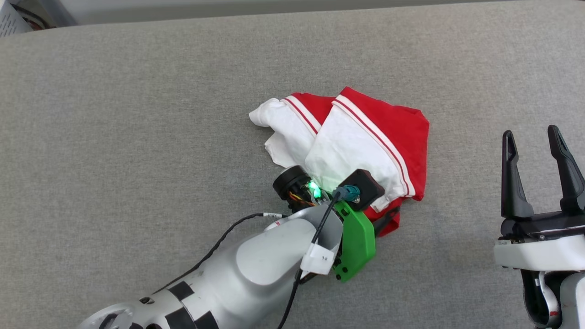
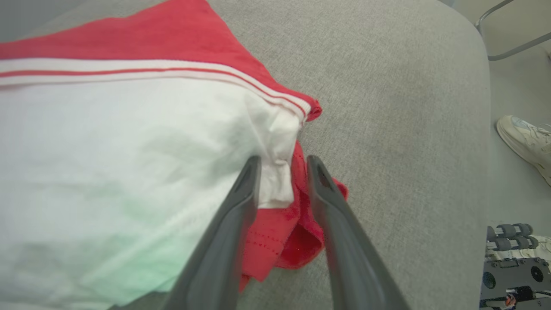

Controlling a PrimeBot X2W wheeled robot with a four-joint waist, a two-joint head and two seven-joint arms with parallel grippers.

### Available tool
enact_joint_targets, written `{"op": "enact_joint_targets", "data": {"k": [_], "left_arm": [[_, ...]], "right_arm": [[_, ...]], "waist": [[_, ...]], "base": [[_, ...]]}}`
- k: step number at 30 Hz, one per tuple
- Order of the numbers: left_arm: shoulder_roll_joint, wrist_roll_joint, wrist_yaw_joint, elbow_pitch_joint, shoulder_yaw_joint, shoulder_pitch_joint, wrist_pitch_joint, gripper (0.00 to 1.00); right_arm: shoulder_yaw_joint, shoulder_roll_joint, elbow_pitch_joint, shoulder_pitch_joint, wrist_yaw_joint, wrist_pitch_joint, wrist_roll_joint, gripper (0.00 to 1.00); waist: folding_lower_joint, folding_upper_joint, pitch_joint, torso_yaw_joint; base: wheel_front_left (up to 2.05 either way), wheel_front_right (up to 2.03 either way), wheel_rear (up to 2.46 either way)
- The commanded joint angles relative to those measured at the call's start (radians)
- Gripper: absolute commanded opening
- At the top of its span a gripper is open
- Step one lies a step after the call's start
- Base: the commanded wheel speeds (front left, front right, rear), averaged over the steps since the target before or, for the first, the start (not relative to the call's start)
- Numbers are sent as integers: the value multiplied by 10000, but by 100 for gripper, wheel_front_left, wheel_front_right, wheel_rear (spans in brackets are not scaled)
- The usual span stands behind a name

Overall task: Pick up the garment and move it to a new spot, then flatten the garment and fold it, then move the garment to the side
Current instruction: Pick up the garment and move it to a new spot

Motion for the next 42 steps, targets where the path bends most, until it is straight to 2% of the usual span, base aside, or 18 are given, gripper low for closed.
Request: {"op": "enact_joint_targets", "data": {"k": [1, 6, 12, 19, 21, 25, 27, 30, 34, 42], "left_arm": [[-84, 201, 69, 63, 112, -180, -429, 100], [-50, 394, 689, -183, 577, -113, -1771, 100], [769, 935, 2162, -1078, 1469, 483, -2419, 100], [2151, 1974, 3832, -3241, 3872, 2256, -2459, 100], [2440, 2287, 4178, -3756, 4649, 2901, -2460, 100], [2802, 2811, 4581, -4526, 6109, 4177, -2461, 100], [2855, 3074, 4681, -4862, 6819, 4781, -2462, 100], [2829, 3391, 4581, -5263, 7676, 5661, -2462, 100], [2610, 3785, 4140, -5655, 8662, 6791, -2462, 100], [1708, 4505, 2808, -5772, 9975, 8249, -2463, 100]], "right_arm": [[-8, -21, 29, 188, -7, -46, -22, 100], [63, -56, 111, 490, -7, -46, -7, 100], [214, -83, 187, 870, -7, -46, -62, 100], [389, 30, 301, 1192, -7, -46, 7, 100], [422, 47, 349, 1249, -7, -46, 30, 100], [455, 71, 438, 1329, -7, -46, 61, 100], [459, 65, 467, 1356, -7, -46, 78, 100], [485, 37, 567, 1428, -7, -46, 110, 100], [550, -22, 692, 1512, -7, -46, 167, 100], [538, 6, 948, 1853, -7, -46, 275, 100]], "waist": [[0, -1, -351, 226], [0, -1, -982, 552], [0, -1, -1591, 919], [0, -1, -2040, 1204], [0, -1, -2114, 1267], [0, -1, -2204, 1318], [0, -1, -2240, 1325], [0, -1, -2313, 1310], [0, -1, -2397, 1245], [0, -1, -2577, 1158]], "base": [[0, 0, 0], [0, 0, 0], [0, 0, 0], [0, 0, 0], [0, 0, 0], [0, 0, 0], [0, 0, 0], [0, 0, 0], [0, 0, 0], [0, 0, 0]]}}
